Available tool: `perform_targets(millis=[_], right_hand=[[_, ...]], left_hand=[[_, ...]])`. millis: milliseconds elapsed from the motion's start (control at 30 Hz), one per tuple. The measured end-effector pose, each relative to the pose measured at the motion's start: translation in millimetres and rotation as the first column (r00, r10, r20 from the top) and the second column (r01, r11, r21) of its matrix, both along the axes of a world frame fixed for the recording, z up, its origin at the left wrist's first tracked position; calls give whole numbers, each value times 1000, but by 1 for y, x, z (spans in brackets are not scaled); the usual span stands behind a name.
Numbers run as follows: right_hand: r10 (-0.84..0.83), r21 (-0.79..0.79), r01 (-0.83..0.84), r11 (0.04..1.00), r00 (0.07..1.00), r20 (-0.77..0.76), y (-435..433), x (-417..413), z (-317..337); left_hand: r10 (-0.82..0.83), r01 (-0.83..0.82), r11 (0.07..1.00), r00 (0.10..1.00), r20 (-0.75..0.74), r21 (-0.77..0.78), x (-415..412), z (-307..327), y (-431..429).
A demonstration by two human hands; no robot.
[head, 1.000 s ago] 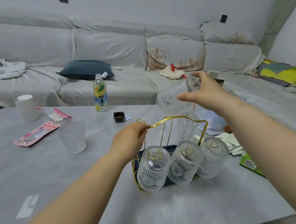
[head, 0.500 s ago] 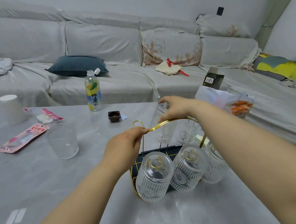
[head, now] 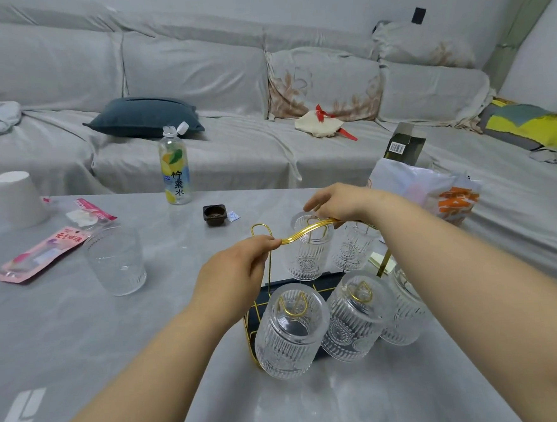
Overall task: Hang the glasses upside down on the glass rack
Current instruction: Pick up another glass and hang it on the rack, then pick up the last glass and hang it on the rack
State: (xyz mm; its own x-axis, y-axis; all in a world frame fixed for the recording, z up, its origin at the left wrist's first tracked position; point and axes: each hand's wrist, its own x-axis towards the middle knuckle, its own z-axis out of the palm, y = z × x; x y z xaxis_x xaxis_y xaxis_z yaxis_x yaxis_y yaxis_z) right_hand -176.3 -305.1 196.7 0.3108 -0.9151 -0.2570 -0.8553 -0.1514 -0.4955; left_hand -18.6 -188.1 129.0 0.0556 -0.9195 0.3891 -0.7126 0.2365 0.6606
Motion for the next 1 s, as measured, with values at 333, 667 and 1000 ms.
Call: perform_targets(millis=[333, 667, 1000], right_hand=[[-61, -137, 59, 989, 998, -8, 3, 2, -1], [-20, -316, 59, 947, 992, 124, 31, 12, 19], [156, -334, -14, 942, 902, 402, 92, 119, -5]], left_hand=[[-47, 47, 999, 999, -5, 6, 3, -5, -2], [102, -100, 994, 994, -49, 37, 49, -25, 40], [457, -473, 838, 881, 124, 272, 165, -81, 101]])
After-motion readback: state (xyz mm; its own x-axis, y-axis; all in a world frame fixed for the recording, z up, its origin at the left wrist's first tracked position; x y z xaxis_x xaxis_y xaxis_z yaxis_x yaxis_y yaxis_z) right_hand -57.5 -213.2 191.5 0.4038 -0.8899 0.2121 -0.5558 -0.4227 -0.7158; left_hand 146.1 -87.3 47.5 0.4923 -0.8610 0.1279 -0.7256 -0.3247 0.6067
